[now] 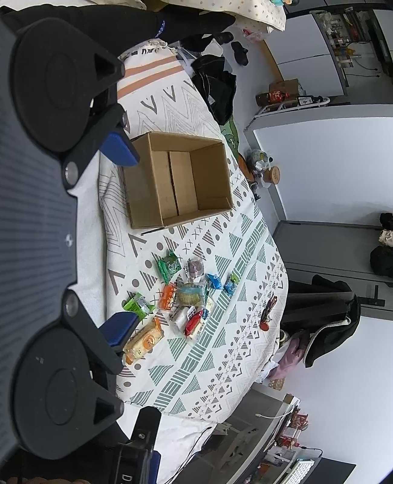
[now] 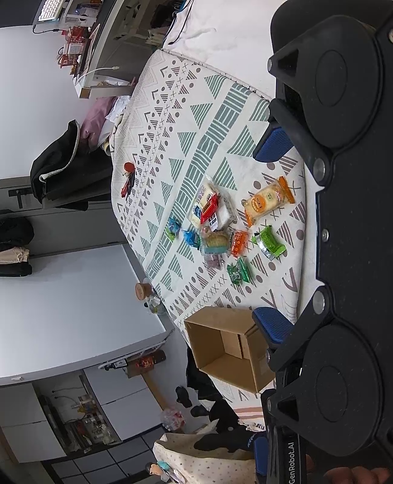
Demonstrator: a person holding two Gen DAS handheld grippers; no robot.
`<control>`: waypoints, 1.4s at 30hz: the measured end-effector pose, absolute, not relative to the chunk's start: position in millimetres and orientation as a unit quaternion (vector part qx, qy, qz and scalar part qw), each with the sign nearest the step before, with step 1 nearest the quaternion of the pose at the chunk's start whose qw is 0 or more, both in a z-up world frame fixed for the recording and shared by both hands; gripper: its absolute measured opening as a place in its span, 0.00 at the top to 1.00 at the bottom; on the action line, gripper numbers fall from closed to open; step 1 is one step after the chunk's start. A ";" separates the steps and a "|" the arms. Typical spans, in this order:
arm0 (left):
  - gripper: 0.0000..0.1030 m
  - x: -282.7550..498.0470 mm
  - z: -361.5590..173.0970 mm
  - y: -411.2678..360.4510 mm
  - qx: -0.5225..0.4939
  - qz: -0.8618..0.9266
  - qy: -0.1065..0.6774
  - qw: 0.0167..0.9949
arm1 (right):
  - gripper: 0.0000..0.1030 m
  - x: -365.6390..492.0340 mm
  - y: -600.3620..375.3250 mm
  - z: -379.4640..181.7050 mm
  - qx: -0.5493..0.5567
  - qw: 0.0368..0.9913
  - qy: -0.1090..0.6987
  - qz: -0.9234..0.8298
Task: Organize snacks
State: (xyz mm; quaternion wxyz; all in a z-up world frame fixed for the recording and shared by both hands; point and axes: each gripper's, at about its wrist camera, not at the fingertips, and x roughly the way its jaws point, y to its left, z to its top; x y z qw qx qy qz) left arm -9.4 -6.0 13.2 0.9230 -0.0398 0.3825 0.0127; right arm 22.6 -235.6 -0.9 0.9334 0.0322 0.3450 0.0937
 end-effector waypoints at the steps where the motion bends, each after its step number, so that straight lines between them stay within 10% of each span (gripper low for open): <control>1: 0.01 -9.7 13.2 -5.9 -0.040 0.013 0.382 0.923 | 0.00 22.5 -235.6 -1.2 0.032 0.933 0.345 0.094; 42: 0.01 -9.2 13.0 -10.3 -0.036 0.008 0.385 0.922 | 0.00 24.5 -236.4 -6.4 0.027 0.931 0.350 0.096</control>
